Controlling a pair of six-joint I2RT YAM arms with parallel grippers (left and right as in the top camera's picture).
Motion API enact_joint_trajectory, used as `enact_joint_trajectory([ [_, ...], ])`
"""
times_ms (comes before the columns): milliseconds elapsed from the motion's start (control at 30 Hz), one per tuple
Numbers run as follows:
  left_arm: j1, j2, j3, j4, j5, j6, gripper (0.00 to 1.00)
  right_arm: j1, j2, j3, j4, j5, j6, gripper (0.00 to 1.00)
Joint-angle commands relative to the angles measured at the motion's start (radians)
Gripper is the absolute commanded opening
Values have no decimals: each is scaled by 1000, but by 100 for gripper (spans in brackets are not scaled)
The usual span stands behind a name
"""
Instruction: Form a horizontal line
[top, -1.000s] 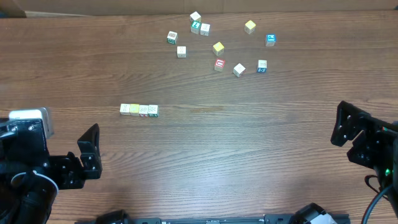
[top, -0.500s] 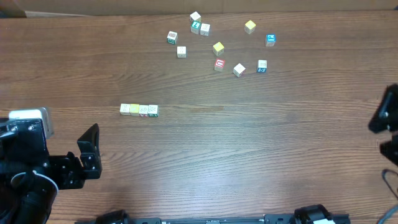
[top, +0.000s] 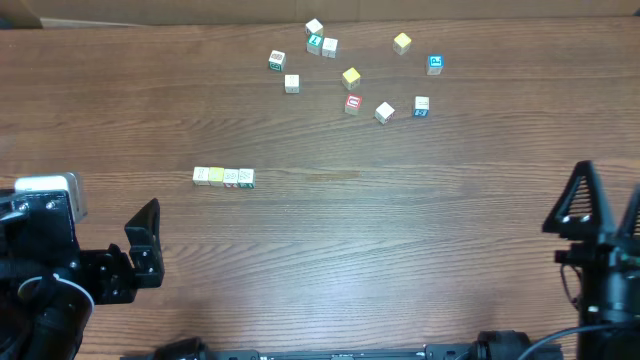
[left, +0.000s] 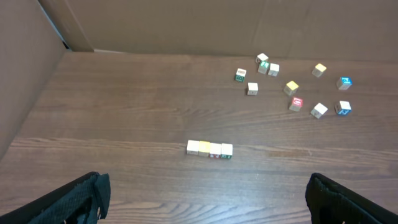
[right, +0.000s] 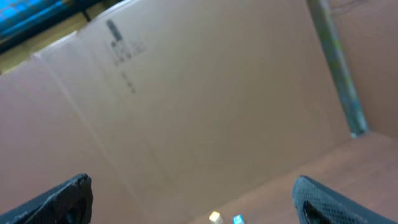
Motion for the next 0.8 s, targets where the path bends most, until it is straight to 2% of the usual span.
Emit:
enact_joint_trajectory([
  [0, 0, 3, 2, 4, 11, 9, 100, -11, -101, -166, 136, -94, -34, 100],
  [133, 0, 3, 2, 4, 11, 9, 100, -31, -184, -344, 329, -152, -34, 100],
  [333, 0, 3, 2, 4, 11, 9, 100, -43, -309, -612, 520, -151, -34, 100],
  [500, 0, 3, 2, 4, 11, 9, 100, -42, -320, -746, 589, -147, -34, 100],
  [767, 0, 3, 2, 4, 11, 9, 100, -42, -320, -840, 586, -89, -34, 100],
])
